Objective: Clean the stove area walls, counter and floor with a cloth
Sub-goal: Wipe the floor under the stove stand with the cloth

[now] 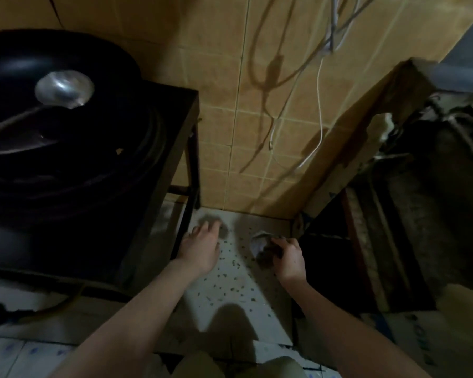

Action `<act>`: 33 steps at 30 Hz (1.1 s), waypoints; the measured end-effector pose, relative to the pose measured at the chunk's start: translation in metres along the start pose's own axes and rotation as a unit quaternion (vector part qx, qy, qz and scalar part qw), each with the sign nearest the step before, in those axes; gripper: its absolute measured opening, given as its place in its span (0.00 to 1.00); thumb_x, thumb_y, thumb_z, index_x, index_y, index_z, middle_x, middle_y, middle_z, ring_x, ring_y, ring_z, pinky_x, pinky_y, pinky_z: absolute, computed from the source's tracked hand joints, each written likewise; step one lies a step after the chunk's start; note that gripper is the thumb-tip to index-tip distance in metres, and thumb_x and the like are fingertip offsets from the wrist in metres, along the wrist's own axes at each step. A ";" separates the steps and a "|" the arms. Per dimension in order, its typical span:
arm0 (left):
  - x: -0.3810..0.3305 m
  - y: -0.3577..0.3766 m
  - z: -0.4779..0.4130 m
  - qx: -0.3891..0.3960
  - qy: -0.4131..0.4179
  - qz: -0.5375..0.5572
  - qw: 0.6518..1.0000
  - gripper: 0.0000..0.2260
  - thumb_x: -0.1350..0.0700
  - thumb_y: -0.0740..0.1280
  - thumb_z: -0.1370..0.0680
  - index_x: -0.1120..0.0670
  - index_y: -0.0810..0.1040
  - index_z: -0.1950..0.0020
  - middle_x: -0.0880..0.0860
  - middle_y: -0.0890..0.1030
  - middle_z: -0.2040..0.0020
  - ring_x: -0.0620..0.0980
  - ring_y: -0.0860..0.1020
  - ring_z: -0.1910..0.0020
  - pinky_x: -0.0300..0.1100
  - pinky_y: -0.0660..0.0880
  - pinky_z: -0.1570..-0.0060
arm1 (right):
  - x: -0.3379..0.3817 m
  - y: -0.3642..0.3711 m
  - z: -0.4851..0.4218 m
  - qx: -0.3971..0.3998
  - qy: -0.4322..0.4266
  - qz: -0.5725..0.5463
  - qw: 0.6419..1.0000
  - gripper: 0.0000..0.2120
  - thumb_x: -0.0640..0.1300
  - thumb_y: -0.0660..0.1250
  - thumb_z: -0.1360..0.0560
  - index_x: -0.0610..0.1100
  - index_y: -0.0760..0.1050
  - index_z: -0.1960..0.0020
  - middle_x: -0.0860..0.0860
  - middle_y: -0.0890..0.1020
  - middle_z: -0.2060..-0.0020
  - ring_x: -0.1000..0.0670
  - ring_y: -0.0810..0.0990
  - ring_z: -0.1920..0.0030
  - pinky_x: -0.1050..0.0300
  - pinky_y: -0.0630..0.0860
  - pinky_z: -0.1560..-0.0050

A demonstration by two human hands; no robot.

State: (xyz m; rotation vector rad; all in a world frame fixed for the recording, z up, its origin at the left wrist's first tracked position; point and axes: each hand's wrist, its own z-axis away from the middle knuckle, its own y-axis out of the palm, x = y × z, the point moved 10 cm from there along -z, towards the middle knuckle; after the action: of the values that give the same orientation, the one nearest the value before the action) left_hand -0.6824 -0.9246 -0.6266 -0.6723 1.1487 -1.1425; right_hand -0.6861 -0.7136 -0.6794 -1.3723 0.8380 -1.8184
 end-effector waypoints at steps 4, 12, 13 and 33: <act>0.020 0.053 -0.051 -0.009 0.004 -0.039 0.999 0.23 0.56 0.59 0.21 0.51 0.58 0.27 0.54 0.66 0.31 0.57 0.66 0.32 0.54 0.64 0.36 | -0.031 0.055 -0.036 -0.001 -0.007 -0.020 1.000 0.18 0.37 0.64 0.25 0.45 0.73 0.36 0.46 0.72 0.44 0.45 0.74 0.44 0.59 0.69 0.42; 0.058 0.167 -0.138 -0.056 0.026 -0.077 0.995 0.20 0.57 0.59 0.21 0.51 0.61 0.30 0.54 0.69 0.35 0.55 0.69 0.36 0.51 0.68 0.39 | -0.096 0.167 -0.115 0.003 -0.018 -0.067 0.998 0.19 0.34 0.62 0.24 0.43 0.73 0.35 0.42 0.72 0.37 0.44 0.74 0.39 0.58 0.67 0.37; 0.066 0.183 -0.148 -0.063 0.023 -0.076 0.995 0.20 0.57 0.58 0.21 0.51 0.61 0.29 0.53 0.68 0.34 0.55 0.69 0.36 0.50 0.68 0.39 | -0.104 0.183 -0.127 0.001 -0.025 -0.091 0.996 0.18 0.32 0.63 0.25 0.41 0.74 0.36 0.40 0.73 0.38 0.42 0.73 0.39 0.57 0.68 0.38; 0.187 0.303 -0.268 -0.164 -0.064 0.002 0.984 0.21 0.57 0.61 0.23 0.50 0.64 0.30 0.52 0.71 0.35 0.53 0.70 0.39 0.48 0.69 0.40 | -0.150 0.333 -0.259 -0.032 -0.083 -0.139 0.986 0.19 0.31 0.65 0.27 0.42 0.75 0.38 0.43 0.75 0.40 0.44 0.74 0.40 0.56 0.69 0.39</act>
State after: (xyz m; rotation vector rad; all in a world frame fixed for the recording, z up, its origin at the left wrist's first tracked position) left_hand -0.8313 -0.9674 -1.0441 -0.9823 1.2388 -0.8994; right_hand -0.8588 -0.7491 -1.0913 -1.7272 0.6470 -1.8627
